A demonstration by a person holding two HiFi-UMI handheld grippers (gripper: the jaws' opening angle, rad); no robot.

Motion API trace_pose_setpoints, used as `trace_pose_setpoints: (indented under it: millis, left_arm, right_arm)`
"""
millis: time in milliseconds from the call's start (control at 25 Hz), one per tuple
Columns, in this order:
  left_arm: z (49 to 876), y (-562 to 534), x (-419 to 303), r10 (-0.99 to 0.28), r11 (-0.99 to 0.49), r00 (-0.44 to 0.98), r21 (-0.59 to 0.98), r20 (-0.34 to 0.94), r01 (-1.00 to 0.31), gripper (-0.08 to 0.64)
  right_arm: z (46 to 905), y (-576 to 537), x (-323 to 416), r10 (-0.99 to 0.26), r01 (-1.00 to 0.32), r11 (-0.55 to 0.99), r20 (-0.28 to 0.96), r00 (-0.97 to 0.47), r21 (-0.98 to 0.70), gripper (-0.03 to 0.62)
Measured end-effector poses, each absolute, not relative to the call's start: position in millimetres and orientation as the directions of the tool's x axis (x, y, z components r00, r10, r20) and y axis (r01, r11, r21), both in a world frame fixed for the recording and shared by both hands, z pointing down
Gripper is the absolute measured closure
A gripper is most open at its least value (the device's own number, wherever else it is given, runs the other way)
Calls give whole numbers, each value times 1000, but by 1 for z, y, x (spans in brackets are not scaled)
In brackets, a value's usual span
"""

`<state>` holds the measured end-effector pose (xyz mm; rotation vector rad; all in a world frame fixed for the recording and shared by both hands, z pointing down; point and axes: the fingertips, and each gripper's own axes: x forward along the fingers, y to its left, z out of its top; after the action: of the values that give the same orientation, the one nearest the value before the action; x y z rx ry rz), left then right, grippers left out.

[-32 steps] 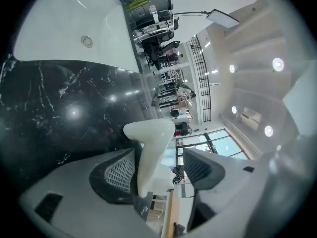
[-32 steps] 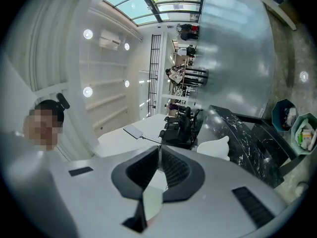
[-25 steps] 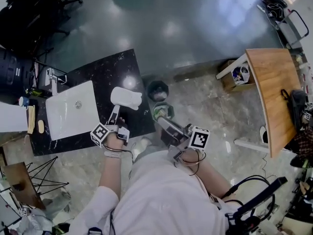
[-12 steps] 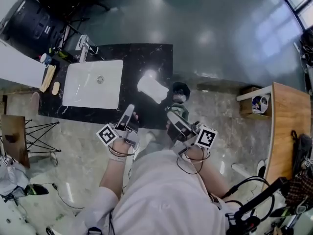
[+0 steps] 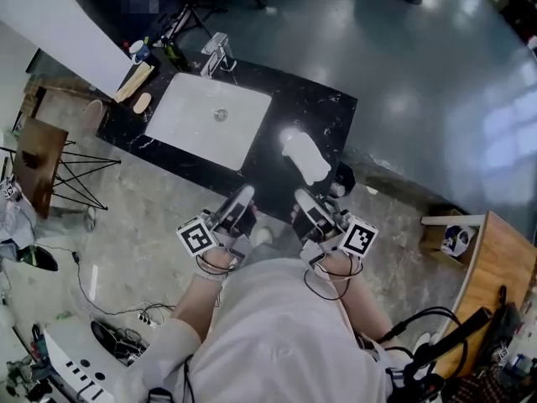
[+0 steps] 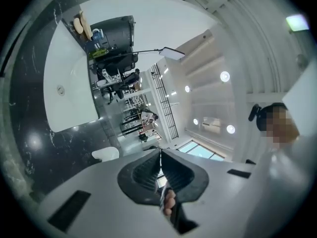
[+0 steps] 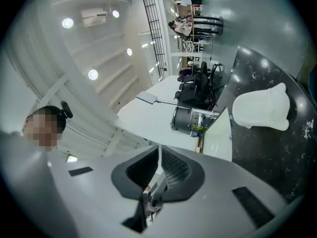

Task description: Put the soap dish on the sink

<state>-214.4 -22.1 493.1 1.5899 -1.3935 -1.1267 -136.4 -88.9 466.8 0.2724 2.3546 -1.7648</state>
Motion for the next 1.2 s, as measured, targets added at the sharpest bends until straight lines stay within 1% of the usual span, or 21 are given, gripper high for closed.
trace_pose_setpoints:
  millis: [120, 280, 440, 640, 760, 920, 1200]
  left_arm:
    - [485, -10, -213, -985, -167, 10, 931, -173, -324, 552]
    - [472, 4, -213, -979, -185, -3, 904, -201, -384, 552]
    - [466, 17, -217, -967, -215, -55, 917, -247, -337, 552]
    - [464, 19, -220, -969, -197, -69, 907, -239, -373, 554]
    - [470, 19, -220, -968, -193, -92, 926, -235, -325, 552]
    - [473, 14, -212, -972, -198, -60, 931, -226, -307, 552]
    - [467, -1, -201, -967, -245, 2, 931, -253, -269, 552]
  right_arm:
    - [463, -79, -147, 74, 279, 272, -269, -960, -921, 560]
    - [459, -68, -156, 115, 299, 265, -278, -954, -917, 560]
    - [459, -60, -159, 145, 300, 268, -270, -952, -916, 560]
    - [460, -54, -162, 165, 306, 268, -270, -949, -914, 560]
    - [461, -52, -163, 174, 306, 272, -266, -948, -912, 560]
    - [464, -54, -161, 166, 300, 265, -264, -950, -916, 560]
    - [466, -65, -154, 137, 292, 273, -264, -955, -917, 560]
